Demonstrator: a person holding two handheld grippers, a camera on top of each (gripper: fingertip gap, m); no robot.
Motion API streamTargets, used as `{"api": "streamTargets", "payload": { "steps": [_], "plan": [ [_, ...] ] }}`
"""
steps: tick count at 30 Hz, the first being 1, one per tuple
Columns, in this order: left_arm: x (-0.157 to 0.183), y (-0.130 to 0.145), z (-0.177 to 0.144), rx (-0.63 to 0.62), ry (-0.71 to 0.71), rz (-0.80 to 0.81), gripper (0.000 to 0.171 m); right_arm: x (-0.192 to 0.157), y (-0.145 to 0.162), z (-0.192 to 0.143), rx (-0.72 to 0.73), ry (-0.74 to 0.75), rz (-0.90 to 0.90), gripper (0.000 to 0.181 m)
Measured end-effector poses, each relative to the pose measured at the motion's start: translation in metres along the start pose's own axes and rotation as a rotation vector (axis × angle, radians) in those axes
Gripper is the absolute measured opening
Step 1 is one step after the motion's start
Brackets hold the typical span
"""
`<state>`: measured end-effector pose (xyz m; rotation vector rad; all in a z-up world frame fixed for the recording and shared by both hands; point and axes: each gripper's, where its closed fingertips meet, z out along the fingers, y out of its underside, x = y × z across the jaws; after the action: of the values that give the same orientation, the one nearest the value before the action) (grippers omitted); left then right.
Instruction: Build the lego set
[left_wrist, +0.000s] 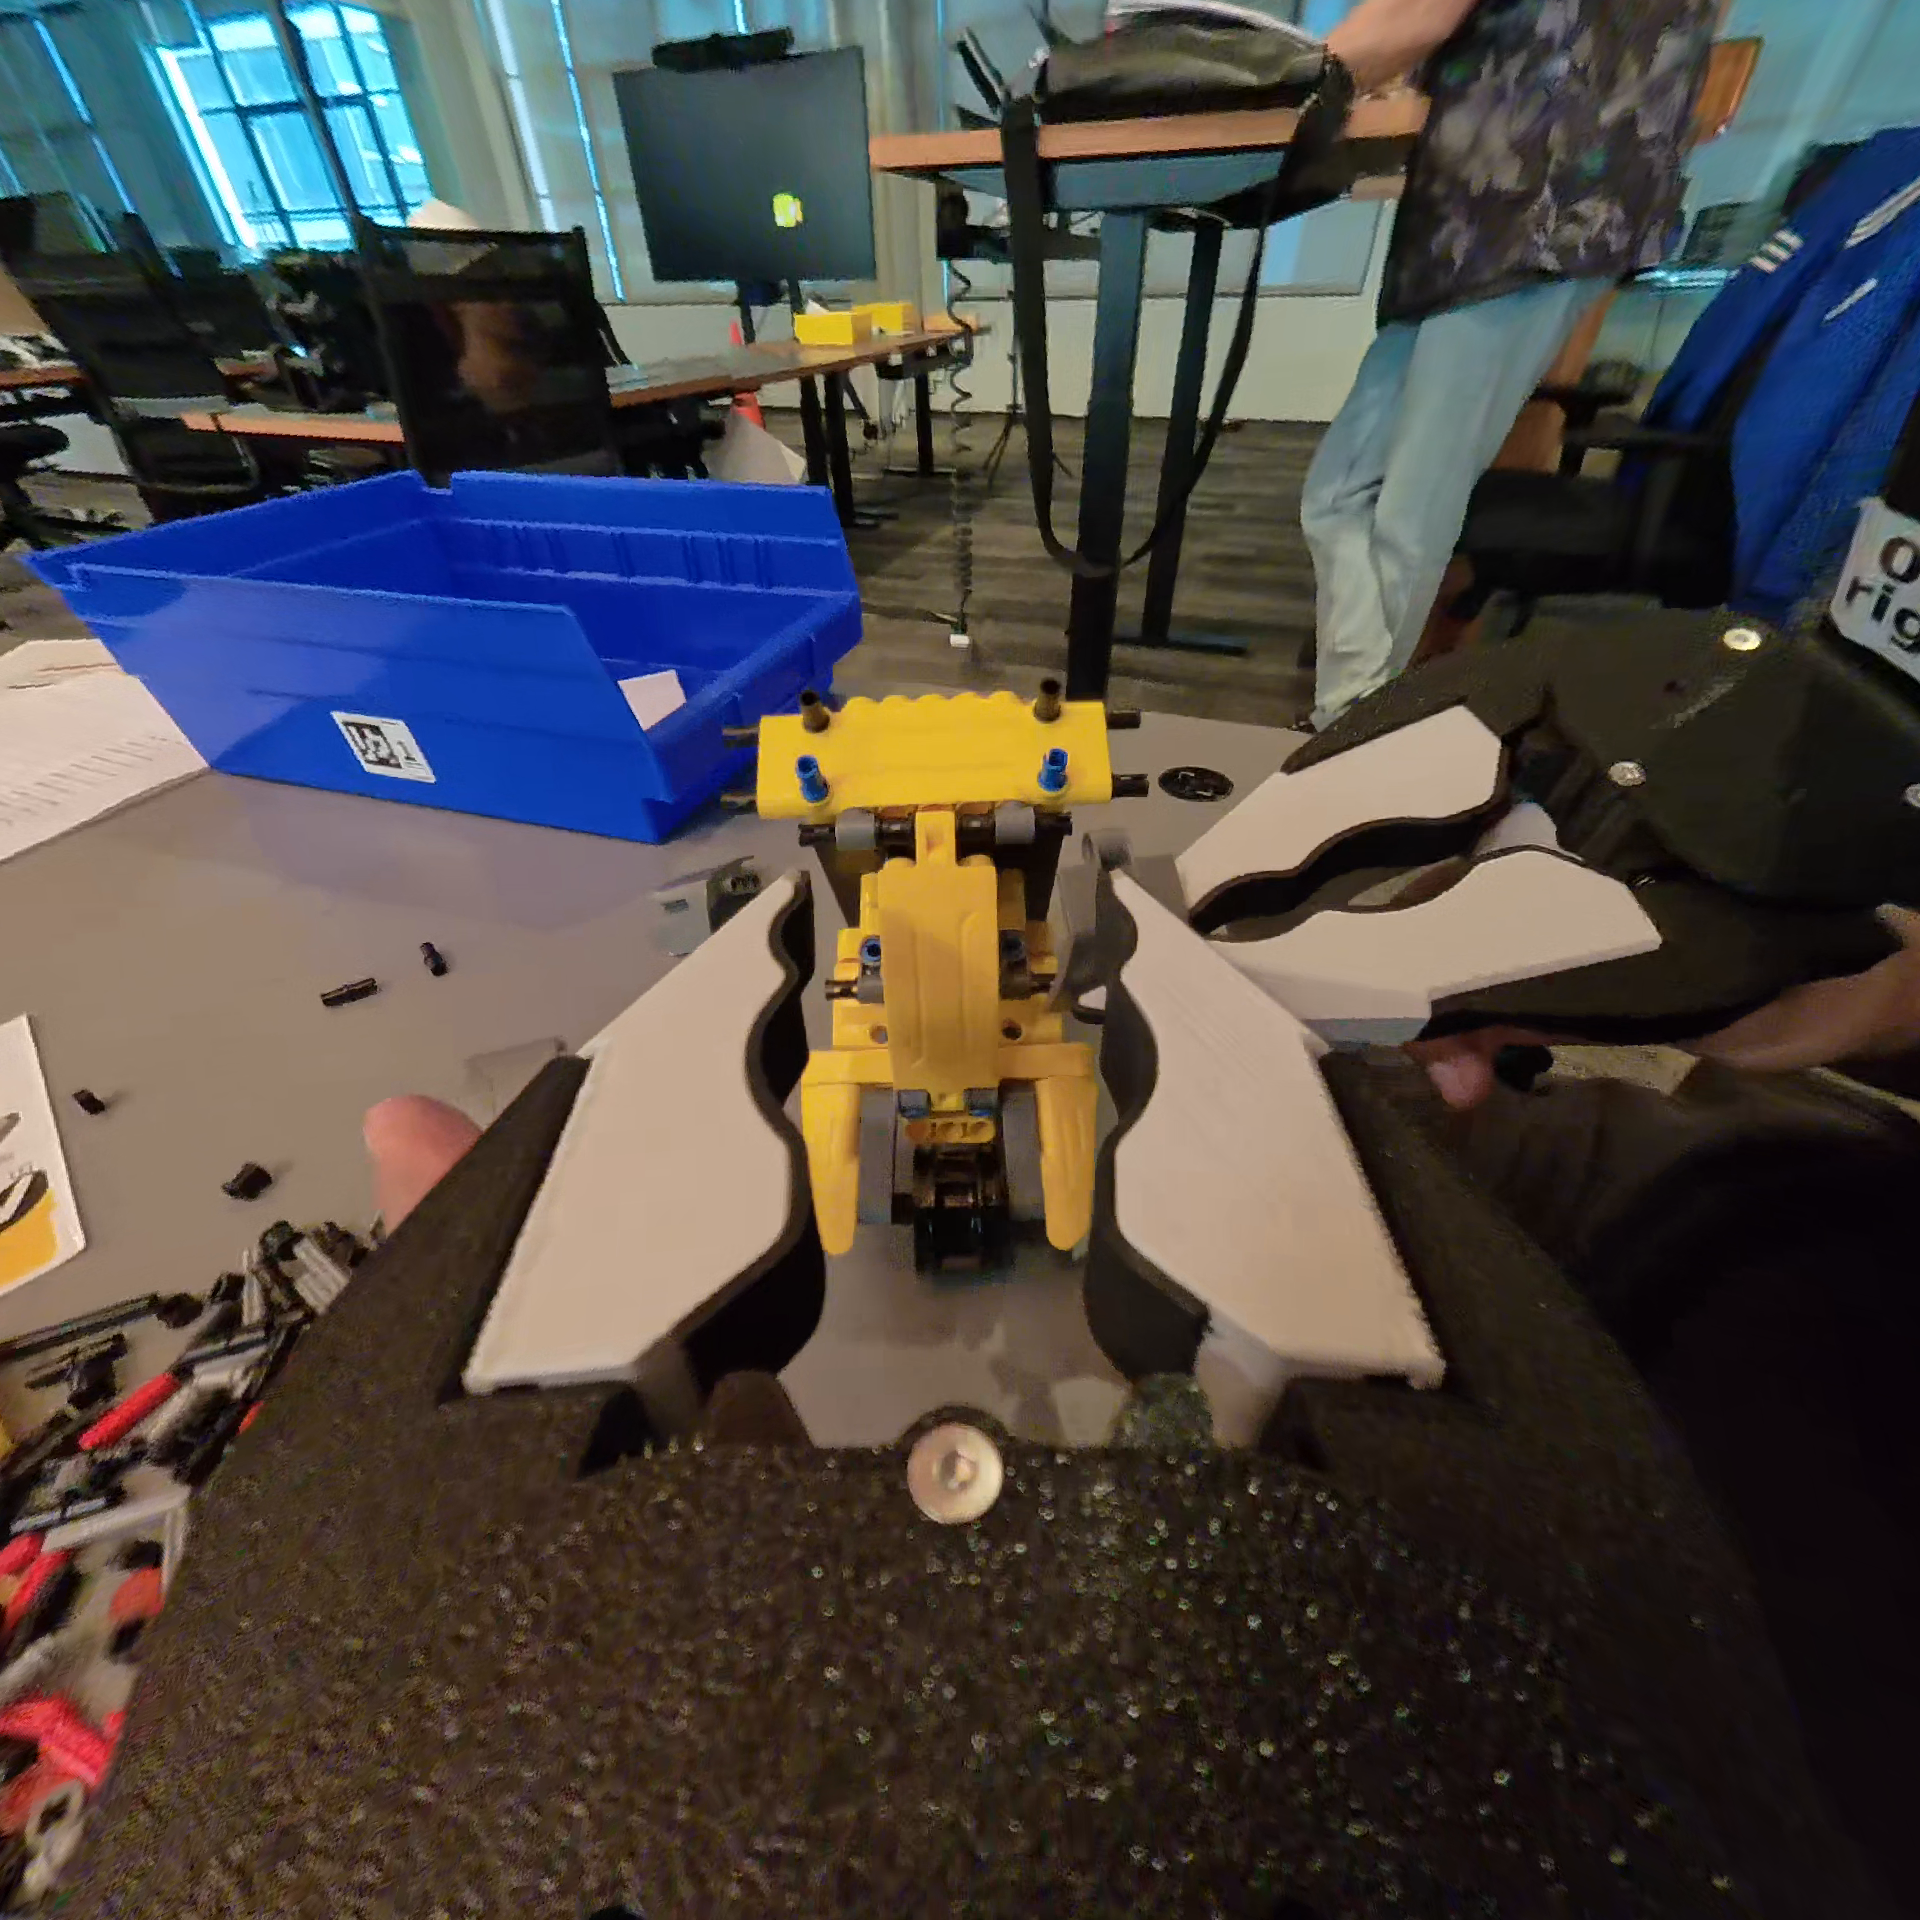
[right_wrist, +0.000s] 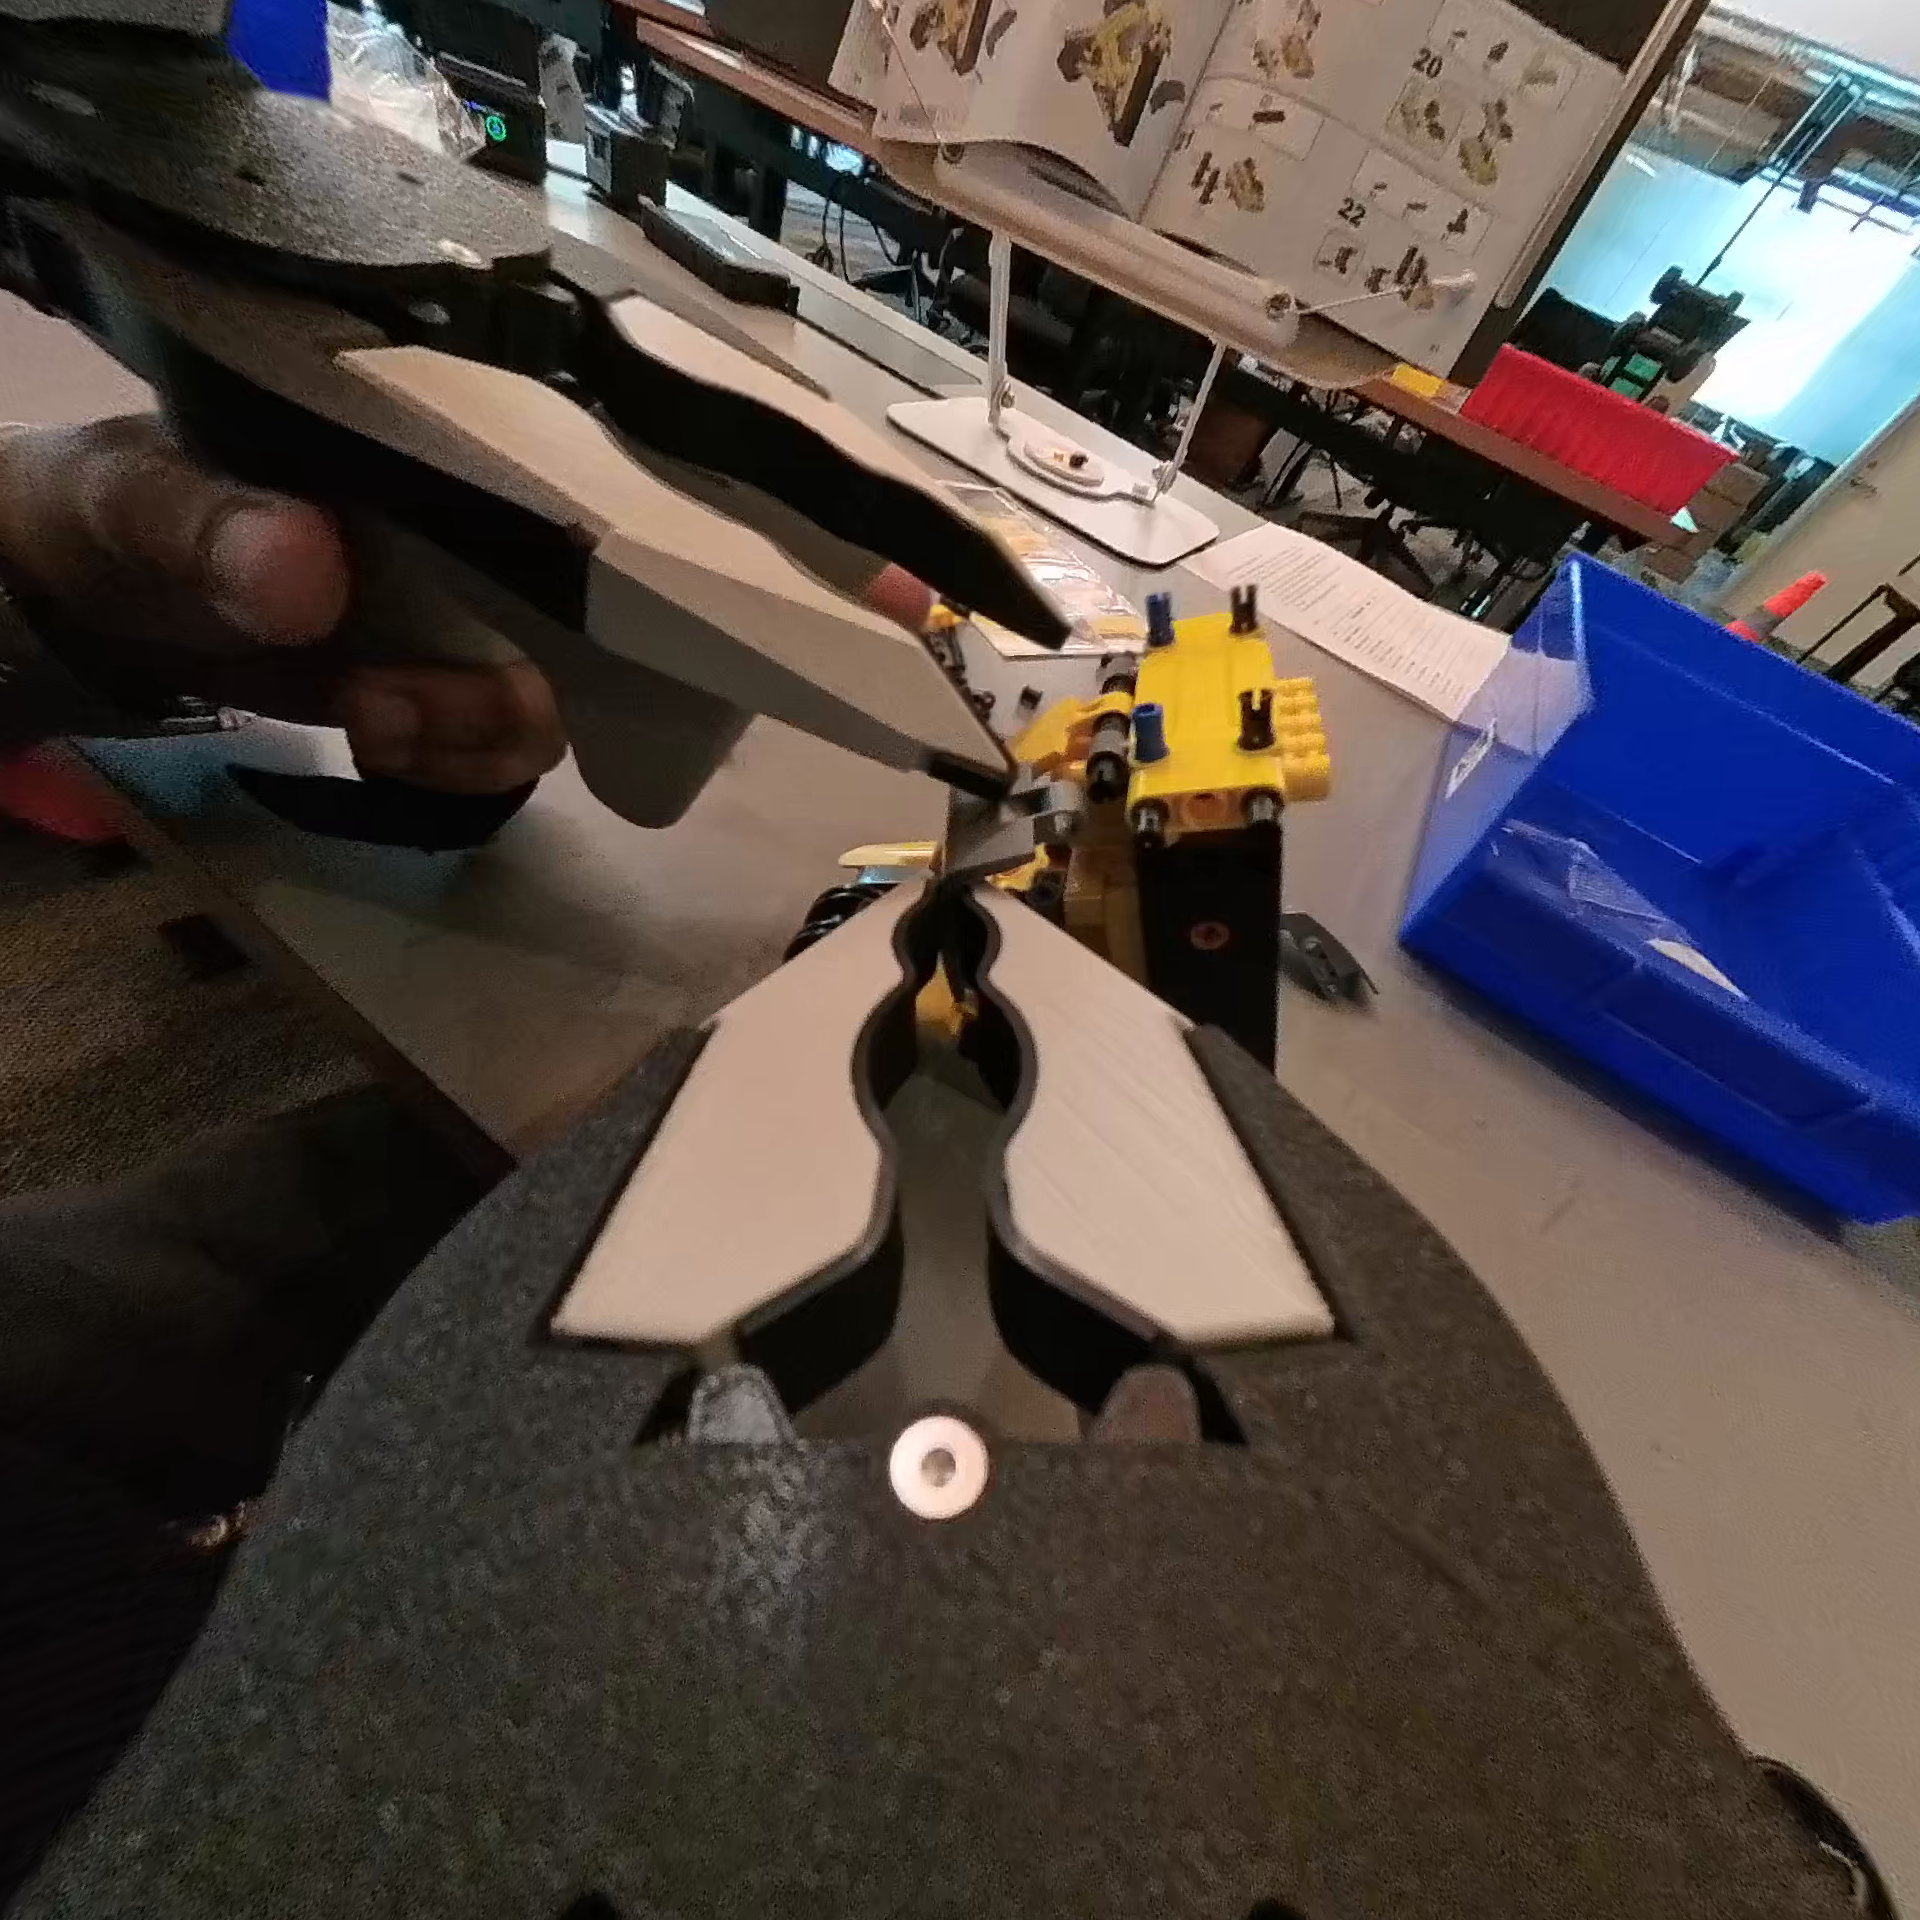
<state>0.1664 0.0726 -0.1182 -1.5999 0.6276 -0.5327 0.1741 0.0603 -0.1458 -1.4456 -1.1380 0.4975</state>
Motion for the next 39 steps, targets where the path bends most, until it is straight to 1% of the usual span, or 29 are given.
{"api": "streamTargets", "payload": {
  "steps": [5, 10, 17, 33, 39],
  "plan": [
    [-0.004, -0.009, 0.006, 0.054, 0.063, -0.065, 0.056, 0.005, -0.004, -0.002, -0.005, 0.008, 0.017, 0.001],
    [-0.008, -0.011, 0.006, 0.074, 0.096, -0.135, 0.058, 0.005, -0.001, 0.000, -0.019, 0.004, 0.027, 0.002],
    [-0.003, -0.006, 0.012, 0.043, 0.101, -0.100, 0.059, 0.004, -0.003, 0.000, -0.016, -0.033, 0.095, 0.001],
    [0.001, -0.005, 0.010, 0.028, 0.118, -0.079, 0.065, 0.004, -0.003, 0.003, -0.025, -0.003, 0.036, 0.002],
    [-0.010, -0.015, 0.006, 0.078, 0.099, -0.136, 0.066, 0.005, -0.002, 0.006, -0.042, 0.046, 0.002, 0.002]
  ]
}}
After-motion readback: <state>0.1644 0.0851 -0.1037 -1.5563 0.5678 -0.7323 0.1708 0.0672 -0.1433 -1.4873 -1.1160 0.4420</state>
